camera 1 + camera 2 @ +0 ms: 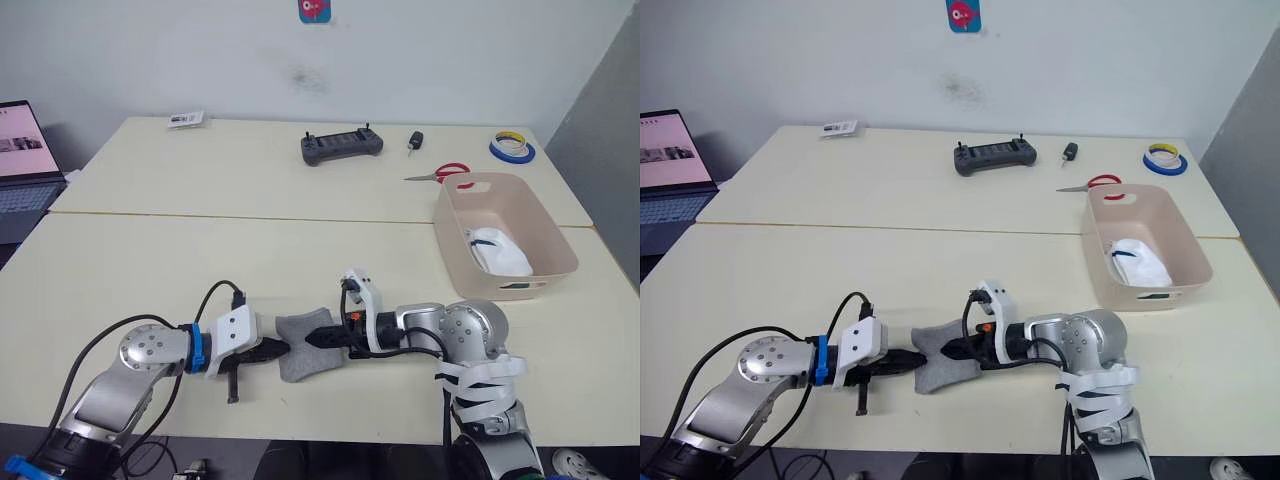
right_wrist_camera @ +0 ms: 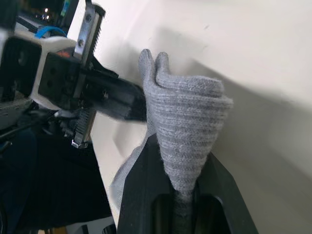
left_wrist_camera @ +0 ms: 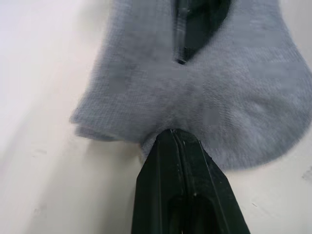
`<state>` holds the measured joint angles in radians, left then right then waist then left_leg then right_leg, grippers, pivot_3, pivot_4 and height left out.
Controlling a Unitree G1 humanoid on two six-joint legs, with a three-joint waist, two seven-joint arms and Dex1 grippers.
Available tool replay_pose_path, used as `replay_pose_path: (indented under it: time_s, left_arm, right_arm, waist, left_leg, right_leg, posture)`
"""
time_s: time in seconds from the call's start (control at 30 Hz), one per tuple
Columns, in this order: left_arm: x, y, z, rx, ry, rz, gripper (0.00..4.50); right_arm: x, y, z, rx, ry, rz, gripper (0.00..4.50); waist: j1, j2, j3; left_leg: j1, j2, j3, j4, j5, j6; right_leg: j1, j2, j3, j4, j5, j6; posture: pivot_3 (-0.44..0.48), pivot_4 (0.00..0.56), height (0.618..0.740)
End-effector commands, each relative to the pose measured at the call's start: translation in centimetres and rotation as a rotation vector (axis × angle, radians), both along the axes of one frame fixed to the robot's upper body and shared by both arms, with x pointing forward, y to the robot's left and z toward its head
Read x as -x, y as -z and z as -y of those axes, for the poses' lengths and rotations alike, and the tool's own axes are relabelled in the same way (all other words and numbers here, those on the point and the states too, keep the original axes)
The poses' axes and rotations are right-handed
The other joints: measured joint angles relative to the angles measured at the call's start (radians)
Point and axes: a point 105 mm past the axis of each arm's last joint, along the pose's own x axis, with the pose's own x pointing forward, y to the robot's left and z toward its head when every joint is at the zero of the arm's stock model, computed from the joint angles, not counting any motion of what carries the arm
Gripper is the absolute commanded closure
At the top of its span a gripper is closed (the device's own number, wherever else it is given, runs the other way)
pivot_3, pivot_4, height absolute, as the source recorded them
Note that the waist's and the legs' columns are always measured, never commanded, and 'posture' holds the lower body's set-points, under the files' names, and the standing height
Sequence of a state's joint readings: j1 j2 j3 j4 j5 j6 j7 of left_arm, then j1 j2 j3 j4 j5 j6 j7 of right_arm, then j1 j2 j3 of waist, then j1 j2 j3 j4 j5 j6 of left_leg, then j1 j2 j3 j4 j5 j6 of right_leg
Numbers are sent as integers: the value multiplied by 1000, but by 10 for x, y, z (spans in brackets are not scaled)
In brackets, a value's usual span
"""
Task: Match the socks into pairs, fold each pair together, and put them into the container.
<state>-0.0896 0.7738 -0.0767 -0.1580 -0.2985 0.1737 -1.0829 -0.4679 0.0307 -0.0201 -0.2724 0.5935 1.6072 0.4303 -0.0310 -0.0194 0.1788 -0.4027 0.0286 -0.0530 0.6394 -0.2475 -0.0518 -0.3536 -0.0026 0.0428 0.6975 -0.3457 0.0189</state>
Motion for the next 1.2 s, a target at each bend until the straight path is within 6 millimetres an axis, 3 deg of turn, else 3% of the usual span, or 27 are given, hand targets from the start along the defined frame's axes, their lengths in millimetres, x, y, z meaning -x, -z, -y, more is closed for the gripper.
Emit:
replay_pose_path:
  time_s: [0.03,0.1,0.27,0.5,0.67,0.83,0.9,1.07,1.2]
  left_arm:
    - [-3,-38,7,104,32,5,4132]
    - [-5,-67,24,184,99,-6,3683]
    - [-10,-116,66,327,232,27,2104]
    - [-11,-143,104,367,409,50,14]
    - [-20,-139,103,353,406,39,14]
    - [-26,-134,90,325,370,42,14]
    - [-24,-134,89,318,376,43,14]
    - [-21,-138,90,316,377,65,14]
    - [-13,-137,95,322,380,68,14]
  right_arm:
    - [6,-11,12,-27,17,71,4500]
    - [13,-15,31,8,36,146,4500]
    - [26,-19,61,118,75,288,4500]
    - [57,-37,85,155,15,439,4500]
    - [53,-88,118,144,59,643,4500]
    - [18,-148,180,369,265,861,4500]
    - [2,-163,198,474,299,948,4500]
    - [-37,-177,229,744,273,1173,4500]
    - [-77,-164,242,1043,77,1411,4500]
  waist:
    - [-3,0,0]
    - [2,-1,1]
    - [-1,-1,1]
    - [-5,-1,1]
    - [-8,-1,2]
    - [-1,0,4]
    - [0,-1,4]
    - [0,-1,4]
    - [-6,0,5]
  left_leg:
    - [0,0,0,0,0,0]
    - [-1,0,0,0,0,0]
    - [-5,-2,-2,3,0,0]
    - [-5,-1,-1,4,0,0]
    - [-3,-1,0,4,0,0]
    - [-3,-1,1,4,0,0]
    - [-4,-1,3,3,0,0]
    - [-6,0,3,4,0,0]
    - [-5,0,5,5,0,0]
  right_leg:
    - [0,0,0,0,0,0]
    - [-1,1,0,0,0,0]
    - [-1,2,-2,0,0,0]
    - [-1,10,-1,-1,0,0]
    - [0,11,-1,-1,0,0]
    - [1,10,0,-2,0,0]
    - [0,10,1,-4,0,0]
    - [0,9,2,-5,0,0]
    - [0,8,2,-5,0,0]
  posture:
    - [0,150,737]
    - [0,150,737]
    - [0,150,737]
    - [0,150,737]
    - [0,150,737]
    - [0,150,737]
    - [0,150,737]
    - [0,150,737]
    - [0,150,737]
